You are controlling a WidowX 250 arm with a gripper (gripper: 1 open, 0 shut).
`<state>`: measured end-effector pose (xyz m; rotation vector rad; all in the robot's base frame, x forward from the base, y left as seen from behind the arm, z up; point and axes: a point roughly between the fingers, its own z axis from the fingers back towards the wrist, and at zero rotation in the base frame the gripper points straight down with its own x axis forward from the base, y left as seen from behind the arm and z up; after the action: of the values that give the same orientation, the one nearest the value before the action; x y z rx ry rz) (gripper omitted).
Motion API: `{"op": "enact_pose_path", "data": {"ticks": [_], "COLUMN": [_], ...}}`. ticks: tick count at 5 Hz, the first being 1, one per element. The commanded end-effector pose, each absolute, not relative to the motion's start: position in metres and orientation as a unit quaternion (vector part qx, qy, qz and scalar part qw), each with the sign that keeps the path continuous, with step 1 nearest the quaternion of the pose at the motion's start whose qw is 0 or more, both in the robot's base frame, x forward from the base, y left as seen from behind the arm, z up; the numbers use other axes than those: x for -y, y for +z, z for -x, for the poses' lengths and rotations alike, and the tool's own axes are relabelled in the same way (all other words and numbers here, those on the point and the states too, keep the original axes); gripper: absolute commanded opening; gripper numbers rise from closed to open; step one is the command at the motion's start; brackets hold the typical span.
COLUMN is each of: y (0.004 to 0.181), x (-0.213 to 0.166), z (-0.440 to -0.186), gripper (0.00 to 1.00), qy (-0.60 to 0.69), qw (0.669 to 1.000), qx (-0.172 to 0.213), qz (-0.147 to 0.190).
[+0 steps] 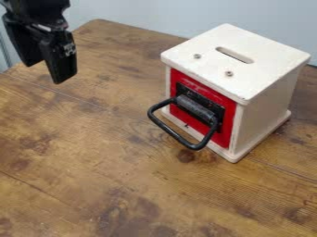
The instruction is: Close the drawer
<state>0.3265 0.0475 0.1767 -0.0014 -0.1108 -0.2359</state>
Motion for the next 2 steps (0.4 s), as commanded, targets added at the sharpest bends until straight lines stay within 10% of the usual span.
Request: {"op": "enact_pose_path", "data": {"ticks": [1, 2], "y": [0.184, 0.167], "x": [-0.053, -0.05], "z": [-0.33, -0.33], "gripper": [1.0, 1.0], "qy": [-0.088, -0.069], "qw": [0.992, 0.995], "qx": [0.086, 0.069], "qz": [-0.005, 0.002]}}
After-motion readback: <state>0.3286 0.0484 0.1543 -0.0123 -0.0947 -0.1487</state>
